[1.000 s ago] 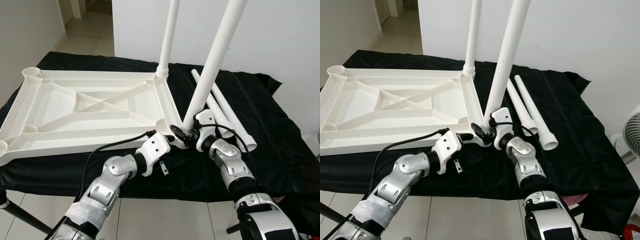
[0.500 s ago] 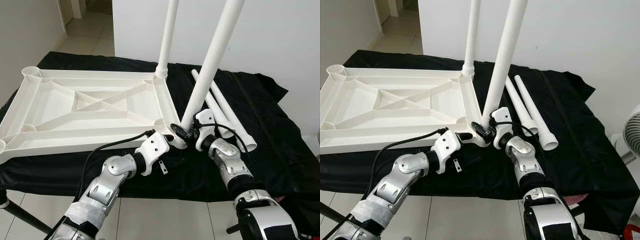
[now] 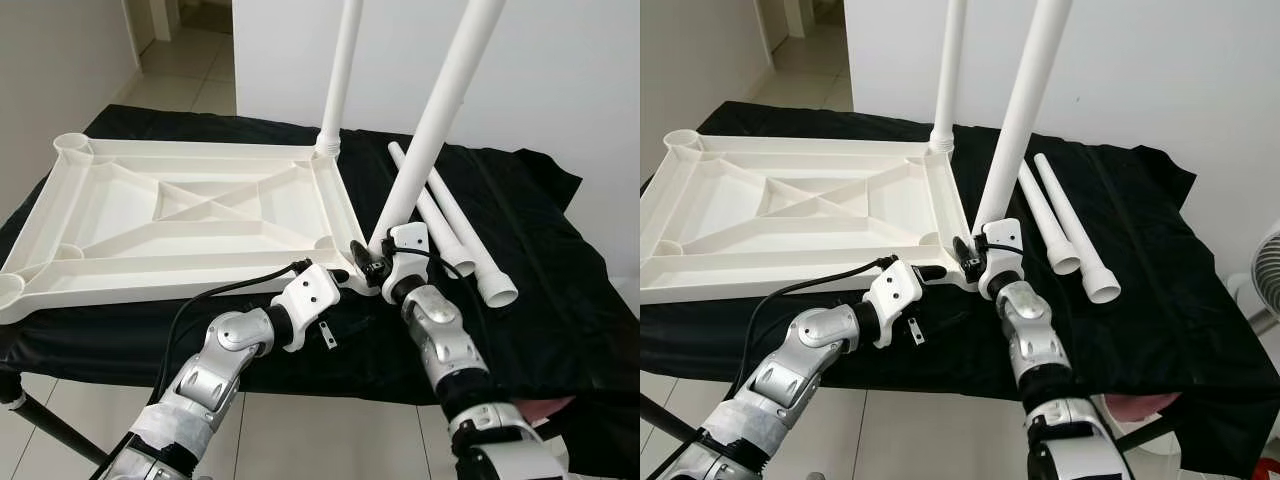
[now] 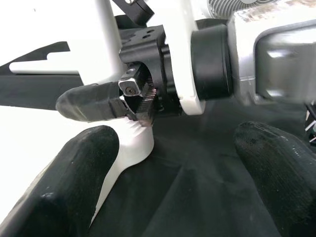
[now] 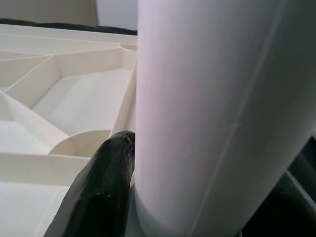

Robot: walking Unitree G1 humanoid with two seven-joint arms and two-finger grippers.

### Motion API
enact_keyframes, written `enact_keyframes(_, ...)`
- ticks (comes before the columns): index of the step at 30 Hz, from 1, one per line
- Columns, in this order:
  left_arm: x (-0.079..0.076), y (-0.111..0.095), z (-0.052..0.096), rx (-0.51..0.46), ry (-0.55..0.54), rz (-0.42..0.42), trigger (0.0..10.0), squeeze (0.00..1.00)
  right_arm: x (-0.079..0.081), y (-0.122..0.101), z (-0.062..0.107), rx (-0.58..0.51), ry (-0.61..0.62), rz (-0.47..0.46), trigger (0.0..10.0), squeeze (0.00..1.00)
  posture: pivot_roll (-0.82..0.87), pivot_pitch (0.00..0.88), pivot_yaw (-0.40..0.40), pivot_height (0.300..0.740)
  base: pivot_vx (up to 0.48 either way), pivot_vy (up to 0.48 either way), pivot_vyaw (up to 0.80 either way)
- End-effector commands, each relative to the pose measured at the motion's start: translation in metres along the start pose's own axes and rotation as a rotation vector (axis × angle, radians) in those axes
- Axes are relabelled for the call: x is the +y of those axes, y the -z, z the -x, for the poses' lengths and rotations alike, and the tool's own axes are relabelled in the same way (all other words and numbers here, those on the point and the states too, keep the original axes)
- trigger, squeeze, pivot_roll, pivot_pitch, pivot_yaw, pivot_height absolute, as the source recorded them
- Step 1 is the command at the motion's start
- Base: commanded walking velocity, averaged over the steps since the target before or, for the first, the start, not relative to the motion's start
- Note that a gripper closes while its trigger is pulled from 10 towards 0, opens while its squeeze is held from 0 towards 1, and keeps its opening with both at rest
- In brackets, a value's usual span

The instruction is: Building children table

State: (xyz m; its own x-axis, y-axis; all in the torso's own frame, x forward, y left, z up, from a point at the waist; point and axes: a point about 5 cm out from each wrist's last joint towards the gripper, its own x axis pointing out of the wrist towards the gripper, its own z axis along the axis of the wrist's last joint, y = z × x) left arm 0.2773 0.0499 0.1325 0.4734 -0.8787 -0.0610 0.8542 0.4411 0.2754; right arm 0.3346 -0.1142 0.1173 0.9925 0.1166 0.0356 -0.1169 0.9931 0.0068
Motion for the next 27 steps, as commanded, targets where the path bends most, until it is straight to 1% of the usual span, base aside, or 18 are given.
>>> enact_keyframes(1, 0.001, 0.001, -0.002, 0.002, -0.034, -0.006, 10.0, 0.00, -0.013, 0.017, 0.010, 0.082, 0.140, -0.004, 10.0, 0.00, 0.05, 0.000, -0.101, 0.740, 0.000, 0.000, 0.00)
enact_keyframes(2, 0.001, 0.001, -0.002, 0.002, -0.034, -0.006, 10.0, 0.00, -0.010, 0.017, 0.012, 0.086, 0.168, -0.009, 10.0, 0.00, 0.05, 0.000, -0.101, 0.740, 0.000, 0.000, 0.00)
enact_keyframes(4, 0.000, 0.001, -0.002, 0.002, -0.032, -0.005, 10.0, 0.00, -0.008, 0.016, 0.012, 0.081, 0.171, -0.015, 10.0, 0.00, 0.05, 0.000, -0.100, 0.740, 0.000, 0.000, 0.00)
enact_keyframes(10, 0.000, 0.001, -0.003, 0.004, -0.027, -0.008, 10.0, 0.00, -0.010, 0.012, 0.011, 0.076, 0.177, -0.001, 10.0, 0.00, 0.05, 0.000, -0.104, 0.740, 0.000, 0.000, 0.00)
enact_keyframes(11, 0.000, 0.001, -0.002, 0.004, -0.028, -0.008, 10.0, 0.00, -0.009, 0.011, 0.012, 0.071, 0.171, -0.003, 10.0, 0.08, 0.05, 0.000, -0.106, 0.740, 0.000, 0.000, 0.00)
enact_keyframes(12, 0.000, 0.001, -0.002, 0.004, -0.028, -0.008, 10.0, 0.00, -0.009, 0.011, 0.012, 0.071, 0.171, -0.003, 10.0, 0.08, 0.05, 0.000, -0.106, 0.740, 0.000, 0.000, 0.00)
enact_keyframes(13, 0.000, 0.002, -0.002, 0.004, -0.029, -0.008, 10.0, 0.00, -0.008, 0.009, 0.012, 0.066, 0.174, 0.000, 10.0, 0.76, 0.05, 0.000, -0.107, 0.740, 0.000, 0.000, 0.00)
enact_keyframes(14, 0.000, 0.002, -0.002, 0.004, -0.029, -0.008, 10.0, 0.00, -0.008, 0.009, 0.012, 0.066, 0.174, 0.000, 10.0, 0.76, 0.05, 0.000, -0.107, 0.740, 0.000, 0.000, 0.00)
enact_keyframes(15, 0.000, 0.002, -0.002, 0.004, -0.029, -0.008, 10.0, 0.00, -0.007, 0.008, 0.012, 0.060, 0.169, -0.003, 10.0, 1.00, 0.05, 0.000, -0.108, 0.740, 0.000, 0.000, 0.00)
enact_keyframes(20, -0.001, 0.002, -0.002, 0.003, -0.028, -0.007, 10.0, 0.00, -0.007, 0.003, 0.012, 0.034, 0.149, -0.008, 10.0, 1.00, 0.06, 0.000, -0.108, 0.740, 0.000, 0.000, 0.00)
enact_keyframes(22, -0.002, 0.002, -0.003, 0.002, -0.026, -0.007, 10.0, 0.00, -0.010, -0.001, 0.011, 0.002, 0.121, -0.012, 10.0, 1.00, 0.06, 0.000, -0.109, 0.740, 0.000, 0.000, 0.00)
enact_keyframes(24, -0.002, 0.002, -0.003, 0.002, -0.024, -0.008, 10.0, 0.00, -0.012, -0.001, 0.010, 0.000, 0.110, -0.016, 10.0, 1.00, 0.06, 0.000, -0.109, 0.740, 0.000, 0.000, 0.00)
enact_keyframes(25, -0.002, 0.002, -0.003, 0.002, -0.024, -0.010, 10.0, 0.00, -0.013, -0.001, 0.009, 0.006, 0.080, -0.016, 10.0, 1.00, 0.06, 0.000, -0.109, 0.740, 0.000, 0.000, 0.00)
enact_keyframes(26, -0.001, 0.001, -0.003, 0.003, -0.024, -0.011, 10.0, 0.00, -0.014, 0.000, 0.009, 0.007, 0.053, -0.017, 10.0, 0.25, 0.06, 0.000, -0.109, 0.740, 0.000, 0.000, 0.00)
enact_keyframes(27, -0.001, 0.001, -0.003, 0.003, -0.024, -0.011, 10.0, 0.00, -0.014, 0.000, 0.009, 0.007, 0.053, -0.017, 10.0, 0.25, 0.06, 0.000, -0.109, 0.740, 0.000, 0.000, 0.00)
